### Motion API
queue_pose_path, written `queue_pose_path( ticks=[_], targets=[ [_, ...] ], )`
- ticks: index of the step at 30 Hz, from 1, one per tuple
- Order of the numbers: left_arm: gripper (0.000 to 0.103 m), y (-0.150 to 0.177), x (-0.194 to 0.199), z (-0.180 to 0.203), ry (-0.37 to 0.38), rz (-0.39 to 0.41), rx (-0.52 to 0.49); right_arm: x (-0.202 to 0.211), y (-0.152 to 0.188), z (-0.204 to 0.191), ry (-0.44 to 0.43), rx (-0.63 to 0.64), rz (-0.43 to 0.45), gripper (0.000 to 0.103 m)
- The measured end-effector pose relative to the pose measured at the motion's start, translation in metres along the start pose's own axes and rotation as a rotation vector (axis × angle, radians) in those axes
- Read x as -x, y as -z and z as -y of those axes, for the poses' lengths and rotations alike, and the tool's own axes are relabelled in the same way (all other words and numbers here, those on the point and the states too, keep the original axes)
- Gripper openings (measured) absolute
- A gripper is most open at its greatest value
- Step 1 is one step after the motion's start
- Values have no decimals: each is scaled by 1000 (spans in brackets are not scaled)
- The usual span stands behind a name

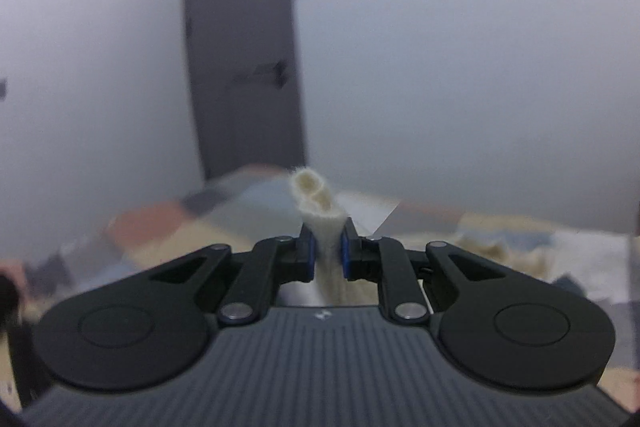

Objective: Fold large clothes

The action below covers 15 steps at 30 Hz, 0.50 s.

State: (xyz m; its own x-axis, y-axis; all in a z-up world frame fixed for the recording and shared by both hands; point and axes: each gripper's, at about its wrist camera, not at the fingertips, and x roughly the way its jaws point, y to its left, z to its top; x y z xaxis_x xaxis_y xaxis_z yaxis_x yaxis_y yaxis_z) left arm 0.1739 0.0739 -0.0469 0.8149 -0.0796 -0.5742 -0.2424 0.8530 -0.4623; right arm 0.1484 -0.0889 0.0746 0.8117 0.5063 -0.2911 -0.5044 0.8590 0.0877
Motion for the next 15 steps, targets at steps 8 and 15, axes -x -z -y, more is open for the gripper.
queue_pose_path(
  ticks=[8, 15],
  targets=[
    [62, -10, 7, -31, -4, 15, 88, -41, 53, -25, -25, -51, -199, 23],
    [62, -15, 15, -32, 7, 53, 84, -31, 63, -11, -85, -186, -277, 76]
  ],
)
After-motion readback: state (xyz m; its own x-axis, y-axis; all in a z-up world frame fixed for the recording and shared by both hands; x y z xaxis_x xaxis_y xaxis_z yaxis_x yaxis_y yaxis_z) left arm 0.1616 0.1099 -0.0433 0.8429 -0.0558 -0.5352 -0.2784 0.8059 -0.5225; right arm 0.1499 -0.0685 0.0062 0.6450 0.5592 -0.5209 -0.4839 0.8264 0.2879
